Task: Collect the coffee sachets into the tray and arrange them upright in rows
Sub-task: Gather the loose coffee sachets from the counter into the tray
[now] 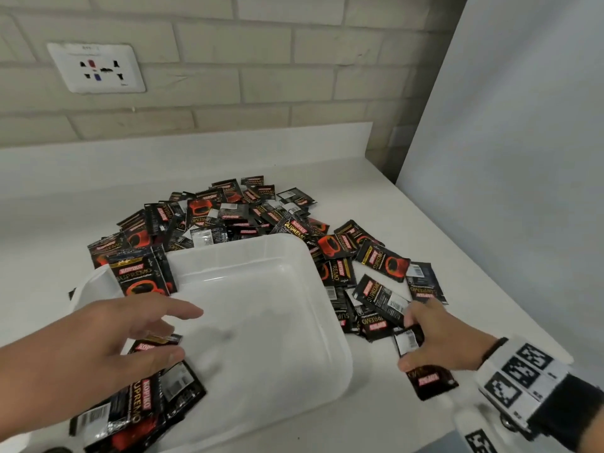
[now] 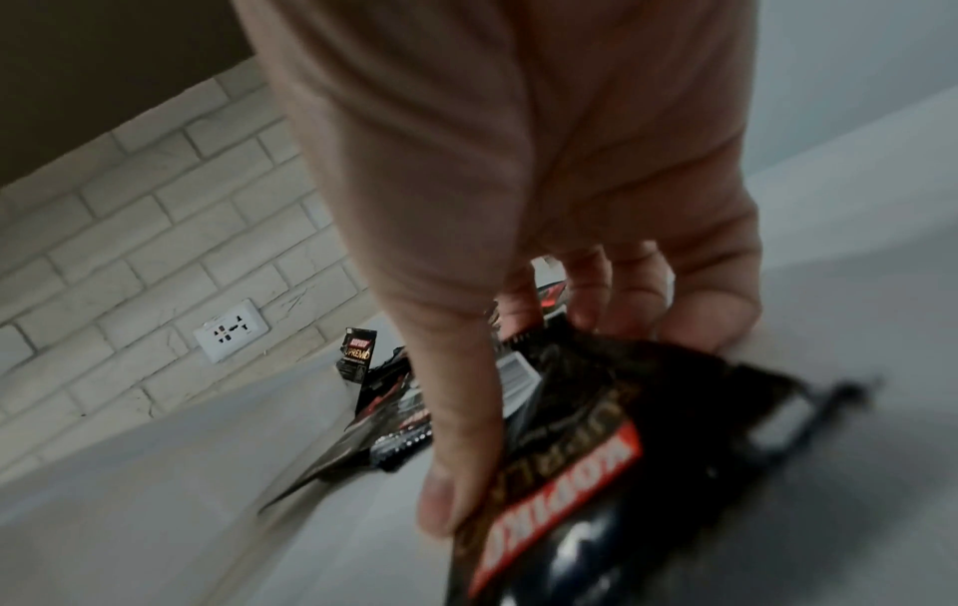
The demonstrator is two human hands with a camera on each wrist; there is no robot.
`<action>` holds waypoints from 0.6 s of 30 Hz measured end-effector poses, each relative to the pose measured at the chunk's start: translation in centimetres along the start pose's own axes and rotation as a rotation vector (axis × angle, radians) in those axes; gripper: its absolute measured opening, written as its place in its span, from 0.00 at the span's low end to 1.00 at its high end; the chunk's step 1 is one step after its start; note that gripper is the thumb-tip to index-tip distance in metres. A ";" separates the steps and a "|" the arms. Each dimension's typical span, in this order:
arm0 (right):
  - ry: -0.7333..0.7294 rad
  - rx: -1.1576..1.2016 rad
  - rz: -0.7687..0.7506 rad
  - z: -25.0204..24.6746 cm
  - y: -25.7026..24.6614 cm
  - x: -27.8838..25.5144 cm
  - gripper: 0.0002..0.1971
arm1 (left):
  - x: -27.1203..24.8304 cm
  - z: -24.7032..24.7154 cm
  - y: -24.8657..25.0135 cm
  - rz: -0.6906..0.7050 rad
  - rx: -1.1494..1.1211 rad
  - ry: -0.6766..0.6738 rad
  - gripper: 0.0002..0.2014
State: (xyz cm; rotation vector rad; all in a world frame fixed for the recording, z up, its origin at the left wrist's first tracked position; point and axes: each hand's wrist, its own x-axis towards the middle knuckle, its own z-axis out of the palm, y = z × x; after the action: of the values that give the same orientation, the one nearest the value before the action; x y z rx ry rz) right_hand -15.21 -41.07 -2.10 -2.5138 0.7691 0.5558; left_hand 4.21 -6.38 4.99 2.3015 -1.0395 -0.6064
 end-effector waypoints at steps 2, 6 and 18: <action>-0.039 -0.039 -0.072 -0.6 0.4 0.2 0.21 | 0.4 0.0 0.0 -0.012 0.002 0.019 0.36; -0.108 0.072 -0.178 -3.8 1.6 0.6 0.14 | 1.3 0.2 -1.2 -0.060 0.022 0.005 0.31; 0.049 0.003 -0.171 -7.2 5.3 9.2 0.18 | 3.7 1.2 0.8 -0.043 -0.040 0.111 0.32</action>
State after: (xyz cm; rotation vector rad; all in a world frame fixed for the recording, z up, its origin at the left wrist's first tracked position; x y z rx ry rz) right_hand -9.61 -52.60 -2.35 -2.5673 0.5650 0.4349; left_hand 5.27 -10.04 3.91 2.2996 -0.9209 -0.5055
